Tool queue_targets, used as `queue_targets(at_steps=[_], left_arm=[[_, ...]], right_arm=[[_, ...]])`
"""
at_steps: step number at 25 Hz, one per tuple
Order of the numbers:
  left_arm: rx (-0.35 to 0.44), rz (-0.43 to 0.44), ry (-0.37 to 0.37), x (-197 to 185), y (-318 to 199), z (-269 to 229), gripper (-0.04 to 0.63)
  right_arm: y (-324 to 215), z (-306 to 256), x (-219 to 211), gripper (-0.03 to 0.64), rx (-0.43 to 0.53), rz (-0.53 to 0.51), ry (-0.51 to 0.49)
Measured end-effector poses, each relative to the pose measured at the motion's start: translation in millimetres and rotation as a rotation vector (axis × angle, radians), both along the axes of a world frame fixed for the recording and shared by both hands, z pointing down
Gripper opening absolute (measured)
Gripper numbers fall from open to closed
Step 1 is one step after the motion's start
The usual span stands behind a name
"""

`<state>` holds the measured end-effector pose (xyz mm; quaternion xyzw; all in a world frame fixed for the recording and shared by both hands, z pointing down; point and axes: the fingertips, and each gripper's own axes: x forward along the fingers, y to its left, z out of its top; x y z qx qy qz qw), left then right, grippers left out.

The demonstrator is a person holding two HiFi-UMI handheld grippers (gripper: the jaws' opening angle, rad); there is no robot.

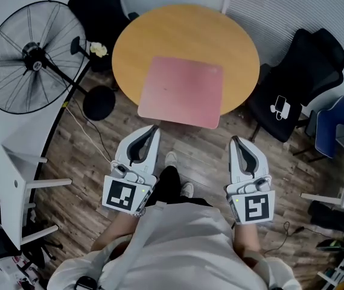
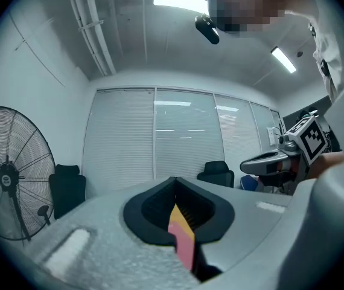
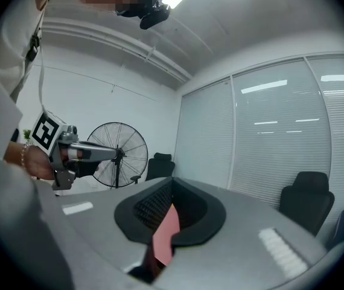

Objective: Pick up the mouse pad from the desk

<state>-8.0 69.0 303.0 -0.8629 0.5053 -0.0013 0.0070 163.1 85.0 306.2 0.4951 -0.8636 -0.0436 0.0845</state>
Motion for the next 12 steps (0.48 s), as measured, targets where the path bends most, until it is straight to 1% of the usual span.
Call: queue_targets(at_steps=[4, 8, 11, 12], left_arm=[[-0.002, 0.003, 0.0, -11, -29, 2, 0.005], [-0.011, 0.007, -0.002, -17, -58, 7, 0.005], [-0.026, 0.009, 0.003, -22, -80, 13, 0.005], [-0.033, 0.01, 0.008, -23, -88, 15, 0.005]], right_arm=[[-29, -1, -12, 0.005, 0.005, 0.007, -0.02], [-55, 9, -17, 0.005, -0.026, 0.003, 0.019], [-78, 7, -24, 0.005, 0.001, -0.004, 0.005], [-86, 9, -25, 0.005, -0.003, -0.003, 0.01]])
